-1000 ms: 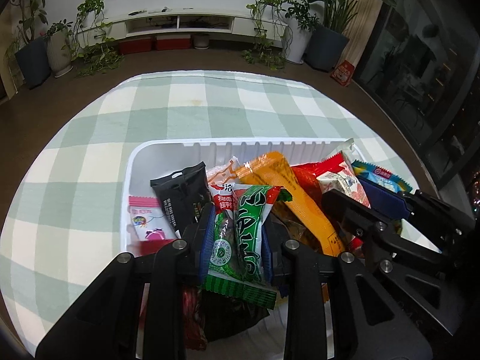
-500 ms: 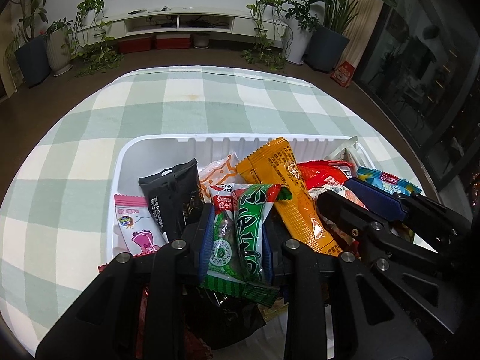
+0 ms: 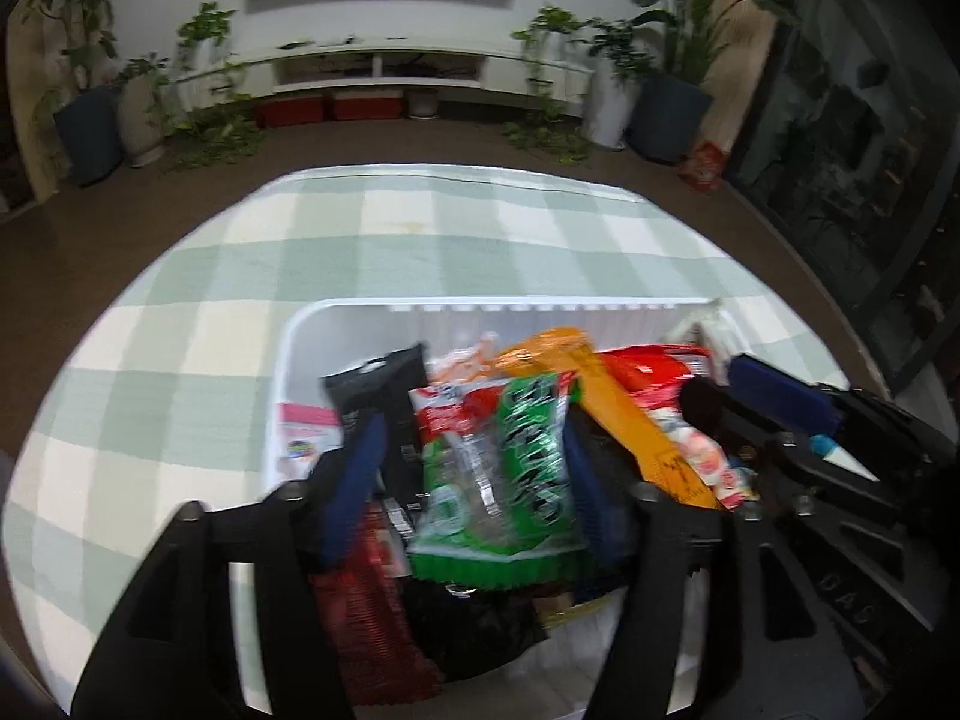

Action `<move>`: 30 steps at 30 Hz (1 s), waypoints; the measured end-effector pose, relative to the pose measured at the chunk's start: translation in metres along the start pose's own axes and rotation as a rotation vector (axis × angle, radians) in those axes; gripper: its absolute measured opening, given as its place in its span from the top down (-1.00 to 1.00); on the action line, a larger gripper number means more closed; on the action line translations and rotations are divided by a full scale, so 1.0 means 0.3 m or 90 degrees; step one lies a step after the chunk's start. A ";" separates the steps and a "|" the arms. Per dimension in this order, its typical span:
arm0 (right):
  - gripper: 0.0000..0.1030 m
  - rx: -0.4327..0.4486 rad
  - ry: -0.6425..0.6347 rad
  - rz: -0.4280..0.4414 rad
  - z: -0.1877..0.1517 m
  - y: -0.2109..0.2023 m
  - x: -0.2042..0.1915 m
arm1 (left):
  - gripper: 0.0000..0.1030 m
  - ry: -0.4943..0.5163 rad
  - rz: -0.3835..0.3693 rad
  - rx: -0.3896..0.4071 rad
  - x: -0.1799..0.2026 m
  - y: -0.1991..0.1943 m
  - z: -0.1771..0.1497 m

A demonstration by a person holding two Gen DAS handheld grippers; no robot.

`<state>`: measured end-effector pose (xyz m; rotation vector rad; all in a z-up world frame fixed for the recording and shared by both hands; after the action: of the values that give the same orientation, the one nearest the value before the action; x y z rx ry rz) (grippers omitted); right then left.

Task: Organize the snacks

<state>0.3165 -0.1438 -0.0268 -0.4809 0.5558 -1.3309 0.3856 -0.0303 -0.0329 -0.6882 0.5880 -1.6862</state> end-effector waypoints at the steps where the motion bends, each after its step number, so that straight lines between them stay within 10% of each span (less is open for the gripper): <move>1: 0.19 0.000 0.001 -0.001 0.000 -0.001 0.003 | -0.34 -0.007 -0.002 0.001 -0.009 -0.005 0.000; 30: -0.65 0.099 0.020 0.003 0.063 -0.172 0.033 | -0.99 0.019 0.043 0.182 -0.042 -0.408 -0.010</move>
<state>0.2905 -0.1626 0.0189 -0.3312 0.4743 -1.3668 0.3020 0.0077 0.0489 -0.4332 0.3763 -1.6772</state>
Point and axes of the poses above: each gripper's, at about its wrist camera, not at the fingertips, and y roughly the way its jaws point, x to its right, z to its top, the point moved 5 cm from there along y, roughly the way its jaws point, and after that the axes turned 5 degrees about x, right-handed, at the moved point
